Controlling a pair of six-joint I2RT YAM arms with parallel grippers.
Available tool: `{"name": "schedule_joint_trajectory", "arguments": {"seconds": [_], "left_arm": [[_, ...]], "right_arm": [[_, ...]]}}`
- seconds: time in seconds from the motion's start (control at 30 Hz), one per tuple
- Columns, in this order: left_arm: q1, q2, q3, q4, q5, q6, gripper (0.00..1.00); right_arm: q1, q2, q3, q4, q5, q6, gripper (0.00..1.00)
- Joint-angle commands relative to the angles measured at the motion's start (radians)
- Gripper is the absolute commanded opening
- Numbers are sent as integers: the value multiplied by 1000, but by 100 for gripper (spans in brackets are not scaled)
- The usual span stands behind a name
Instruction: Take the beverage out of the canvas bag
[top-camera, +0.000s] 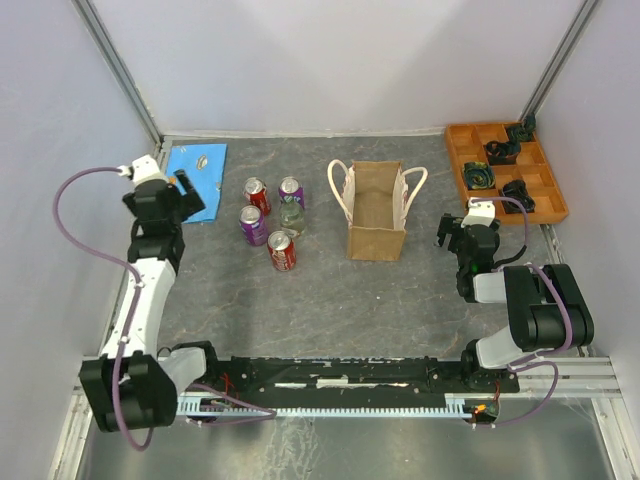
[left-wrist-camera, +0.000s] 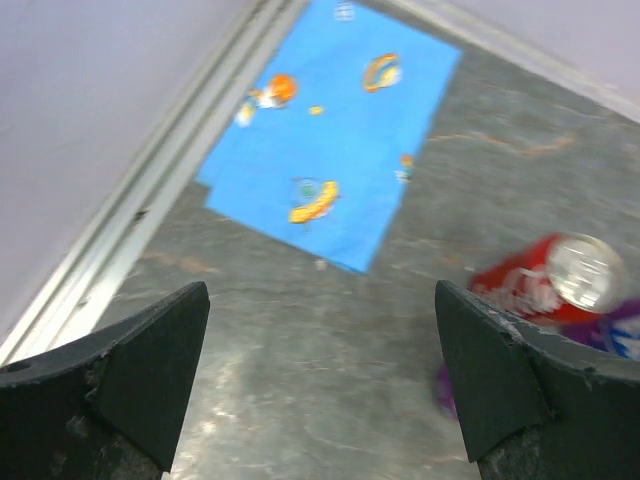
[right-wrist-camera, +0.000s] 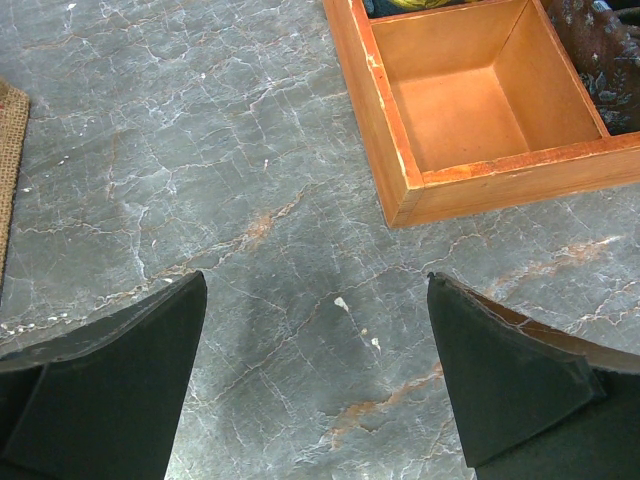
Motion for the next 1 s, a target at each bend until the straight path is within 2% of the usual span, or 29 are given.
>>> {"name": "schedule_joint_trajectory", "arguments": {"seconds": [0.0, 0.17, 0.53, 0.97], "left_arm": [[164, 20, -4, 9, 131, -34, 99], [299, 54, -11, 10, 210, -25, 99], [301, -8, -87, 12, 205, 8, 99], [301, -12, -96, 29, 221, 24, 99]], "right_arm": [[-3, 0, 23, 30, -2, -8, 99], [-2, 0, 23, 30, -2, -8, 99], [-3, 0, 23, 30, -1, -8, 99], [-3, 0, 23, 30, -1, -8, 99]]}}
